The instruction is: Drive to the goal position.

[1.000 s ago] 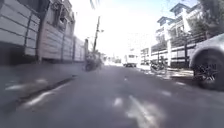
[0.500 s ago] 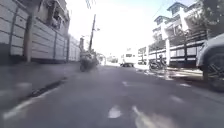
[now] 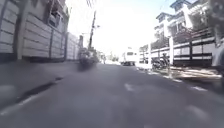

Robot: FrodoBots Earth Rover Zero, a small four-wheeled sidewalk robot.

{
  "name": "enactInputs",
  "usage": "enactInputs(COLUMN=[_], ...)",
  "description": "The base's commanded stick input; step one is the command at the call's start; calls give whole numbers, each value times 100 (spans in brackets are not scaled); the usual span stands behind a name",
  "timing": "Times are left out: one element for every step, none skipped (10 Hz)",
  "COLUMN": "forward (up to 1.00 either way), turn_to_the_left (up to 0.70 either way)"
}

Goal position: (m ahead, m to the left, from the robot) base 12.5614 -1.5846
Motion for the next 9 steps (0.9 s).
enactInputs(forward=[100,100,100,100,100,100,100,100,100], turn_to_the_left=[-1,-1,-1,-1,-1,-1,-1,-1,-1])
